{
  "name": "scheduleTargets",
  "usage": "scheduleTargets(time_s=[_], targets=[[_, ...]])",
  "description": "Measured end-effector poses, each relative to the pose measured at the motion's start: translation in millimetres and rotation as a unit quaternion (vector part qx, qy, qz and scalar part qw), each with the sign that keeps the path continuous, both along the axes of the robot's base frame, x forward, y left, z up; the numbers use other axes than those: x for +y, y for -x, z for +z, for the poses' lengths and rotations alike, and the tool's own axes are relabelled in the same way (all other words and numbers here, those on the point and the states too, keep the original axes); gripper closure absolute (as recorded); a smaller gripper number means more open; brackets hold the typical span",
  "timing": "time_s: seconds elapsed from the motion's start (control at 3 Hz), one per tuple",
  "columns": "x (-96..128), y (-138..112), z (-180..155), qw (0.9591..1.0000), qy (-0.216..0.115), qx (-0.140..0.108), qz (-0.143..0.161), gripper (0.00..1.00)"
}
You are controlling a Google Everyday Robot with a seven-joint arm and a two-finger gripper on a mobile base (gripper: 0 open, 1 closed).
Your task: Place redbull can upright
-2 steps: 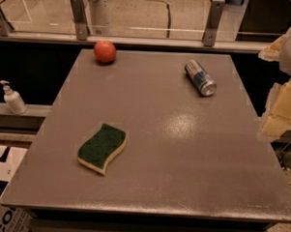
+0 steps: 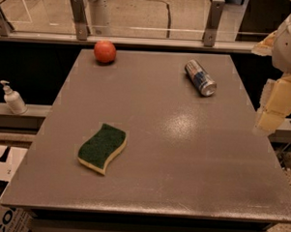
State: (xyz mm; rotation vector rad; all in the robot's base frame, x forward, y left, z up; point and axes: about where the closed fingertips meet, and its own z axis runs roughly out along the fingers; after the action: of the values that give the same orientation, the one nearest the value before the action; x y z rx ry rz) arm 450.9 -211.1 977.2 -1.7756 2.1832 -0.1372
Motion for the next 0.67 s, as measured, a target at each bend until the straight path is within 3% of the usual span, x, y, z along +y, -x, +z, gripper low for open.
scheduleTargets(time_s=[0.33,0.67], targets=[[6,-28,-2,0.9997,0.005,-0.011,0.021,0.0],[6,-65,-10,0.9996,0.016,-0.019,0.011,0.0]])
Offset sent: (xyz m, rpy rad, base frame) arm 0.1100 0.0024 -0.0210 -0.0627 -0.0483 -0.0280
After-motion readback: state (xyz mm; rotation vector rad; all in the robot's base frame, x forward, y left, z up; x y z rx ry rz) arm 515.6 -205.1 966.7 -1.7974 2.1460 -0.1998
